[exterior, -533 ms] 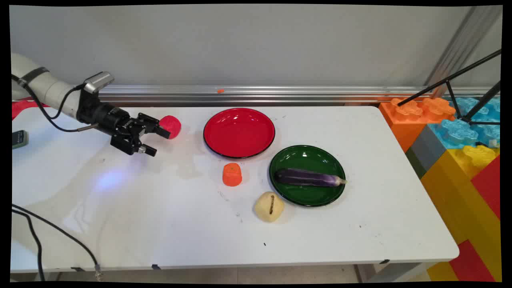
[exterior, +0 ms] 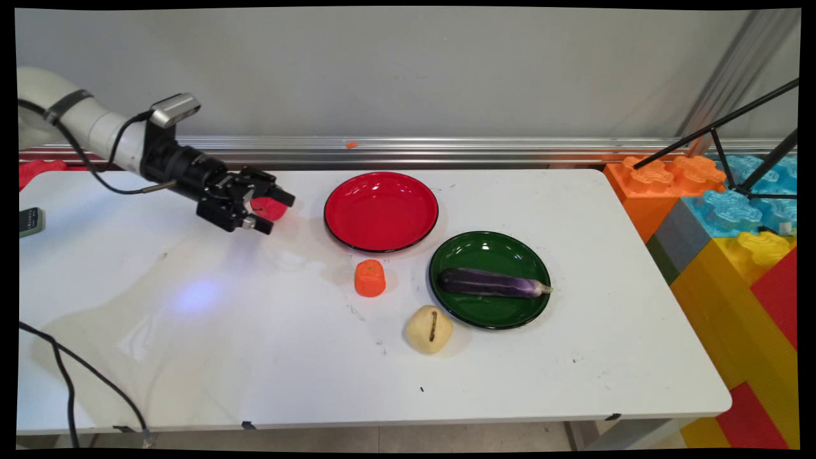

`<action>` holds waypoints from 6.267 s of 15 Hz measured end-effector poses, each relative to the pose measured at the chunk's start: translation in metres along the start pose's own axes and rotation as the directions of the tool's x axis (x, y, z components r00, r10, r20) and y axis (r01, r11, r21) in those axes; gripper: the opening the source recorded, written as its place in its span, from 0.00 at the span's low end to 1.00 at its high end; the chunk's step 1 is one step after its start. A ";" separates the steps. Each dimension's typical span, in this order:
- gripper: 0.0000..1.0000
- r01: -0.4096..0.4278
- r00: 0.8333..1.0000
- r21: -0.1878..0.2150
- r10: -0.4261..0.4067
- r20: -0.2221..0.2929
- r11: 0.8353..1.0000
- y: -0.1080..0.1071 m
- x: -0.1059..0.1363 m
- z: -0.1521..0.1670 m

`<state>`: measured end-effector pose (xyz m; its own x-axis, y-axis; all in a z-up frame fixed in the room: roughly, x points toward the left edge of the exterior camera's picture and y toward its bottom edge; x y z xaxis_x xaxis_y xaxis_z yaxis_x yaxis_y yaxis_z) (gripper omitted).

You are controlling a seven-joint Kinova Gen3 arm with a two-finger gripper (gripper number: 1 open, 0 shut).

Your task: Pick up the eggplant from the green plate, then place the picked object on the table

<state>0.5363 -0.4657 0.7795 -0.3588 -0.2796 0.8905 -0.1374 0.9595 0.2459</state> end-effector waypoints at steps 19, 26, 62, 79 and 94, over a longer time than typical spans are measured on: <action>1.00 -0.019 0.991 -0.101 0.033 0.133 0.995 -0.048 0.125 0.170; 1.00 -0.046 0.980 -0.126 0.069 0.187 0.991 -0.067 0.138 0.224; 0.00 -0.221 0.925 -0.188 0.267 0.269 0.957 -0.109 0.088 0.356; 0.00 -0.231 0.939 -0.151 0.260 0.224 0.961 -0.103 0.092 0.325; 0.00 -0.164 0.973 -0.120 0.181 0.143 0.979 -0.048 0.060 0.196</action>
<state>0.3410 -0.5348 0.7459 -0.5058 -0.1037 0.8564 0.0355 0.9894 0.1408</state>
